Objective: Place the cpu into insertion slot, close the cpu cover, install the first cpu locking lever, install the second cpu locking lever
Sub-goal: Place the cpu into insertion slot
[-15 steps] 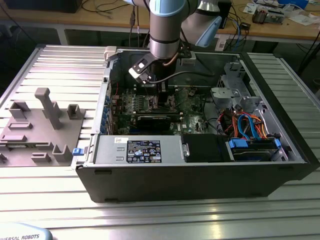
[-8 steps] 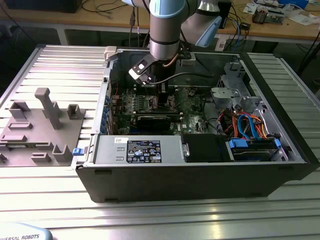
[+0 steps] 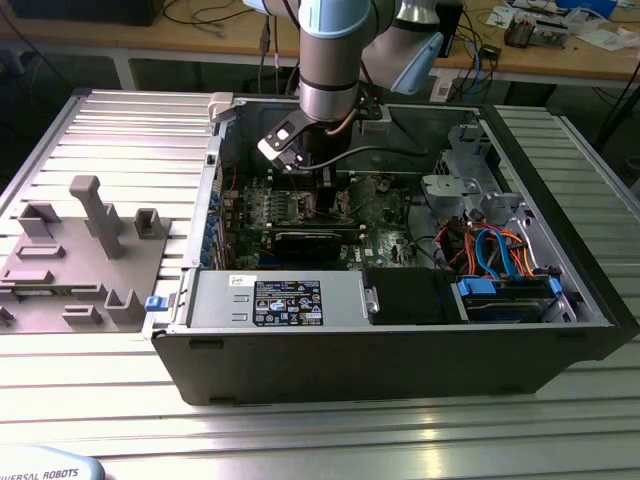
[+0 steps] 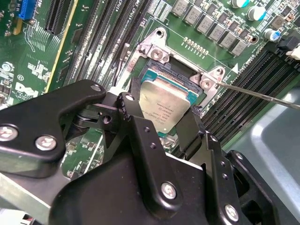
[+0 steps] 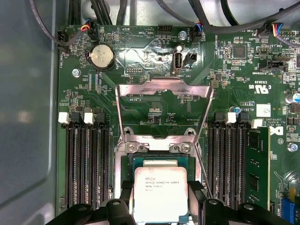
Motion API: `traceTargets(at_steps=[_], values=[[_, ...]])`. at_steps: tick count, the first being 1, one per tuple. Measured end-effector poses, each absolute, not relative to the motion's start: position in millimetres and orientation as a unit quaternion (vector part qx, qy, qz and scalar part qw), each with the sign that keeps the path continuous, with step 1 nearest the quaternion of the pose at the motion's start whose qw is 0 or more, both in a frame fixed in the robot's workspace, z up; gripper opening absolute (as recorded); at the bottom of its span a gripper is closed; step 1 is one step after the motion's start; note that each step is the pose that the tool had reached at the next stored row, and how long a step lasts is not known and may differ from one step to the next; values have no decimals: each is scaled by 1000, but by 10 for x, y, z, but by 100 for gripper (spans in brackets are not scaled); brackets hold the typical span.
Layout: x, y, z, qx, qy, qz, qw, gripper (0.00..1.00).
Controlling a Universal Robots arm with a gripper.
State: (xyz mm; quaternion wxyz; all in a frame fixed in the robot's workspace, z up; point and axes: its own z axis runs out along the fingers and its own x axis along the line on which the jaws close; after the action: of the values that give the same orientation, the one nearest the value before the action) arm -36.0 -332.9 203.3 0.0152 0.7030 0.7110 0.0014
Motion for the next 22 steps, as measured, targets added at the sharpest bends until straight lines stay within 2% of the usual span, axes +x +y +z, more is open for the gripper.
traceTargets(at_steps=[22], values=[[-373, -3288, 1985, 703, 711, 1, 15, 54]])
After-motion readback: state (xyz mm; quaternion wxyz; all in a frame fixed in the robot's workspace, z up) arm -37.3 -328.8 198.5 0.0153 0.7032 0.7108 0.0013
